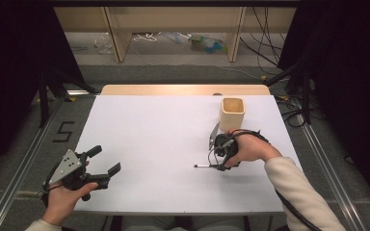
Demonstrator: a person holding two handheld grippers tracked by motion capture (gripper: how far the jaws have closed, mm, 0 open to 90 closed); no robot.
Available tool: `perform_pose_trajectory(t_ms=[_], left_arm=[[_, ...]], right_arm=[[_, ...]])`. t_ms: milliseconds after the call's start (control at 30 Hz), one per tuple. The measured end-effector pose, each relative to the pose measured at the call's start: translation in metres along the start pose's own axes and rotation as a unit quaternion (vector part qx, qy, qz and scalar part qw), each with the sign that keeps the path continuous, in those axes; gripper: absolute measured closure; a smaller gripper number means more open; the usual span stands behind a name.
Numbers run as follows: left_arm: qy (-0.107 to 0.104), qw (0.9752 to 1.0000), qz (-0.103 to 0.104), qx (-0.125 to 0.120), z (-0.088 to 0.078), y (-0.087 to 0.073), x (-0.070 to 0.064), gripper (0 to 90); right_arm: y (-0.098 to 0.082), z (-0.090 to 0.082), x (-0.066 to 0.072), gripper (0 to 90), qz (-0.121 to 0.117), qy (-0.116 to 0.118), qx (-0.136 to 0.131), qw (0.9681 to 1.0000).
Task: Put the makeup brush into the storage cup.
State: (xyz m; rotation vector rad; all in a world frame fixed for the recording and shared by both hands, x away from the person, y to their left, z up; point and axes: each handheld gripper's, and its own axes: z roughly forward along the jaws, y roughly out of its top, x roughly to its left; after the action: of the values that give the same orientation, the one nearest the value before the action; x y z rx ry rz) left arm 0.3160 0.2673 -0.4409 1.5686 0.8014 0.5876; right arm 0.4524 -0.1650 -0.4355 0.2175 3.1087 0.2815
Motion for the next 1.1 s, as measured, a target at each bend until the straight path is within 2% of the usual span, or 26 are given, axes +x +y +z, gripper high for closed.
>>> perform_pose_trajectory(t_ms=[200,267,300,333,400,433,500,533,567,700,767,800,900,1100], left_arm=[[0.000,1.0000,0.001,0.001,0.000,0.000,0.000,5.2],[0.000,1.0000,0.001,0.001,0.000,0.000,0.000,5.2],[0.000,1.0000,0.002,0.001,0.000,0.000,0.000,5.2],[0.000,1.0000,0.002,0.001,0.000,0.000,0.000,5.2],[0.000,1.0000,0.001,0.001,0.000,0.000,0.000,5.2],[0.000,1.0000,0.001,0.001,0.000,0.000,0.000,5.2],[-0.001,1.0000,0.000,0.001,0.000,0.000,0.000,5.3],[-0.002,1.0000,0.000,0.001,0.000,0.000,0.000,5.2],[-0.002,1.0000,0.000,0.001,0.000,0.000,0.000,5.3],[-0.002,1.0000,0.000,0.001,0.000,0.000,0.000,5.3],[-0.002,1.0000,0.000,0.001,0.000,0.000,0.000,5.3],[-0.002,1.0000,0.000,0.001,0.000,0.000,0.000,5.3],[-0.002,1.0000,0.000,0.001,0.000,0.000,0.000,5.3],[-0.002,1.0000,0.000,0.001,0.000,0.000,0.000,5.3]], right_arm=[[0.004,0.004,0.000,45.5,-0.005,0.000,0.015,0.9999],[0.006,0.006,0.000,47.9,-0.010,-0.002,0.032,0.9994],[0.006,0.006,0.000,47.9,-0.010,-0.002,0.032,0.9994],[0.007,0.007,-0.003,48.5,-0.027,-0.004,0.037,0.9990],[0.009,0.009,-0.003,50.7,-0.031,-0.004,0.045,0.9985],[0.009,0.010,-0.003,51.6,-0.032,-0.006,0.045,0.9985],[0.010,0.010,-0.001,53.3,-0.018,-0.005,0.059,0.9981],[0.010,0.011,-0.002,54.3,-0.029,-0.008,0.051,0.9982],[0.010,0.012,-0.002,55.4,-0.029,-0.007,0.049,0.9983],[0.013,0.013,0.000,58.6,-0.026,-0.006,0.062,0.9977],[0.014,0.015,-0.001,60.6,-0.038,-0.006,0.063,0.9973],[0.014,0.016,-0.001,61.9,-0.032,-0.008,0.065,0.9973],[0.015,0.017,-0.002,63.9,-0.042,-0.010,0.073,0.9964],[0.016,0.016,0.001,68.3,-0.016,-0.006,0.091,0.9957]])
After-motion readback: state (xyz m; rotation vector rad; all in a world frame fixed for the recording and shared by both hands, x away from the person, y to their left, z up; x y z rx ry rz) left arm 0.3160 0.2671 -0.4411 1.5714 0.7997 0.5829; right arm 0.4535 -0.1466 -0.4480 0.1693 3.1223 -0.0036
